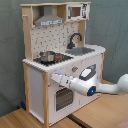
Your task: Play with the kitchen
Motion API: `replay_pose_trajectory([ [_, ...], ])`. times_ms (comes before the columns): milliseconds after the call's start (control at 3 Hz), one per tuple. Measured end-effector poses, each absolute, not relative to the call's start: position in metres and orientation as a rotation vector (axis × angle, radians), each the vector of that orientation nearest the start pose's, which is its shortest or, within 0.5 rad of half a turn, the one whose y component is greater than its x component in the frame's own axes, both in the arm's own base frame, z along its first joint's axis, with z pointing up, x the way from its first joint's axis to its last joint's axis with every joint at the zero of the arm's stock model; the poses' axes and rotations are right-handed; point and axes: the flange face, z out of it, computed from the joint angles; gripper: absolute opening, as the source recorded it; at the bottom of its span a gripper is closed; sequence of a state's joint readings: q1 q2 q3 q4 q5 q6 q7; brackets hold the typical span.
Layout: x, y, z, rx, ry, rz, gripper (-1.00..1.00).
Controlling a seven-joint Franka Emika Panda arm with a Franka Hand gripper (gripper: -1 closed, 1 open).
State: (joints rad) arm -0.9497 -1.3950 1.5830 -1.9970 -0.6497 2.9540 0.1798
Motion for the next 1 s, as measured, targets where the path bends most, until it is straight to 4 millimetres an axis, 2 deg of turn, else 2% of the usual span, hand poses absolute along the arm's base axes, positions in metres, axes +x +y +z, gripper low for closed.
replay_pose_trajectory([
  [1000,0.3495,0.5404,0.3274,1.196,1.225,1.254,-1.0],
])
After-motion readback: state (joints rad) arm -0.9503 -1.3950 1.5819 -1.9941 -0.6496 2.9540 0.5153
